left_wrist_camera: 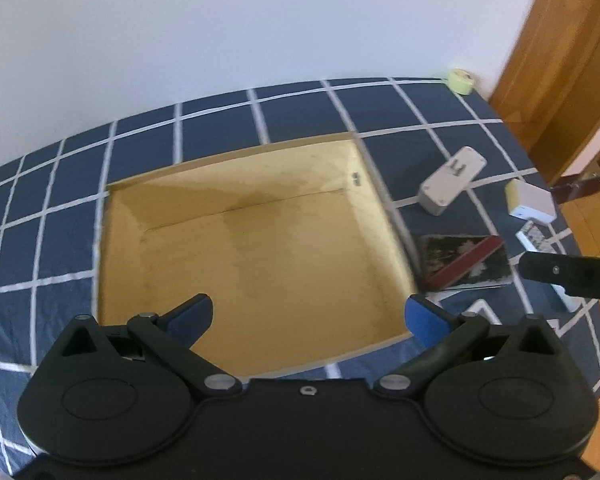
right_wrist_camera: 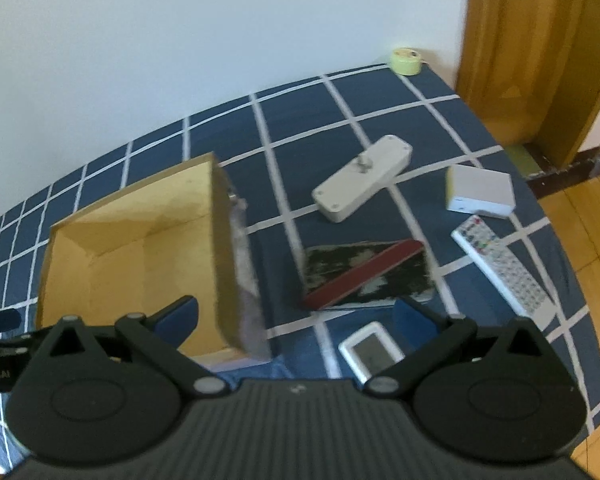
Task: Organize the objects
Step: 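Move both tools toward the dark case with the red strap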
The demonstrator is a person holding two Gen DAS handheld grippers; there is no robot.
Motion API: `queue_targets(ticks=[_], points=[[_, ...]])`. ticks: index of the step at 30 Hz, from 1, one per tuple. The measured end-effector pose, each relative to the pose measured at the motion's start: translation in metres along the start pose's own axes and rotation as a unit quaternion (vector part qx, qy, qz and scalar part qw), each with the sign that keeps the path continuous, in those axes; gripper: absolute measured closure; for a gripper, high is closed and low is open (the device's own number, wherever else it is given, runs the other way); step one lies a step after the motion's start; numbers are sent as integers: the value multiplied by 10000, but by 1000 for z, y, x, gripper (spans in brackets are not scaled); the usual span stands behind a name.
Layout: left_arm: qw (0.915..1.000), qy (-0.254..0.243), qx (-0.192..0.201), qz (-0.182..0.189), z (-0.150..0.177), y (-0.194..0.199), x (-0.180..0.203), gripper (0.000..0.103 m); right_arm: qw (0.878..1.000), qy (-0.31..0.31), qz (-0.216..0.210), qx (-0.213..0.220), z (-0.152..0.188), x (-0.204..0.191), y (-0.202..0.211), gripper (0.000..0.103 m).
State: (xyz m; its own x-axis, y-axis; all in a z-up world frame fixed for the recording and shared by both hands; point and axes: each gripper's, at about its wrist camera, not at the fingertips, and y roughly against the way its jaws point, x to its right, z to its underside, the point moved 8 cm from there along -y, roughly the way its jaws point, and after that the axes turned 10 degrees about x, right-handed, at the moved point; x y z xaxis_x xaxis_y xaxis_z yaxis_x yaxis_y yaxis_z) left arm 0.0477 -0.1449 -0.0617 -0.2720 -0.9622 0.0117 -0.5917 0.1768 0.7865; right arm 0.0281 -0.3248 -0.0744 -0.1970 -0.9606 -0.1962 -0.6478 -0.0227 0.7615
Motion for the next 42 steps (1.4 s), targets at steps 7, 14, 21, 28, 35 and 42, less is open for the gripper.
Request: queue_targets(ticks=[7, 14, 21, 28, 35, 42], points=[[9997, -151, -105, 157, -14, -20, 51, 0, 9998, -140, 87, -67, -14, 44, -7, 0], [9989, -337, -231, 217, -30, -46, 97, 0, 9993, -323, 78, -173, -31, 85, -21, 0], [9976, -461, -470, 214, -38, -79, 128, 0, 9980, -534, -27, -336, -43, 115, -44, 0], [9947, -632, -766, 260, -39, -113, 152, 0, 9963, -670, -103, -538, -53, 135, -71, 0], [9896, -693, -1181, 444, -28, -151, 171, 0, 9931, -701, -174, -920, -52, 141, -107, 0], [9838, -523, -1615, 582, -8, -178, 176, 0, 9892, -647, -213, -1300, -40, 140, -140, 0]])
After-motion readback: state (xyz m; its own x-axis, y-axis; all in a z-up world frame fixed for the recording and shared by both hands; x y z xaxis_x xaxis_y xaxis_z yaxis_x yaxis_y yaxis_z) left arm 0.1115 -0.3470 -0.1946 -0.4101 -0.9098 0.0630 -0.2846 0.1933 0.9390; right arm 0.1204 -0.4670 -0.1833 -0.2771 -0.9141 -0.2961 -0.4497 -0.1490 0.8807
